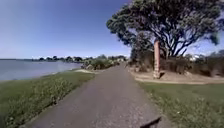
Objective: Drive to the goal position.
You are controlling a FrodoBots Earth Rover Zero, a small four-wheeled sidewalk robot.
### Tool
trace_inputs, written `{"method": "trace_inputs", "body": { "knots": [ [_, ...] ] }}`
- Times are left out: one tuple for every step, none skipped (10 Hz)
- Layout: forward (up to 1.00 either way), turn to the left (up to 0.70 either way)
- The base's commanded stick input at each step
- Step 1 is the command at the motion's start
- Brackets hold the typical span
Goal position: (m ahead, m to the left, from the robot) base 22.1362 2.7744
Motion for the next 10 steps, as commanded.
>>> {"method": "trace_inputs", "body": {
  "knots": [
    [0.70,0.00],
    [0.70,0.00],
    [0.70,0.00],
    [0.70,-0.26],
    [0.70,-0.08],
    [0.70,0.00],
    [0.70,0.00],
    [0.70,0.00],
    [0.70,0.00],
    [0.70,0.00]
  ]
}}
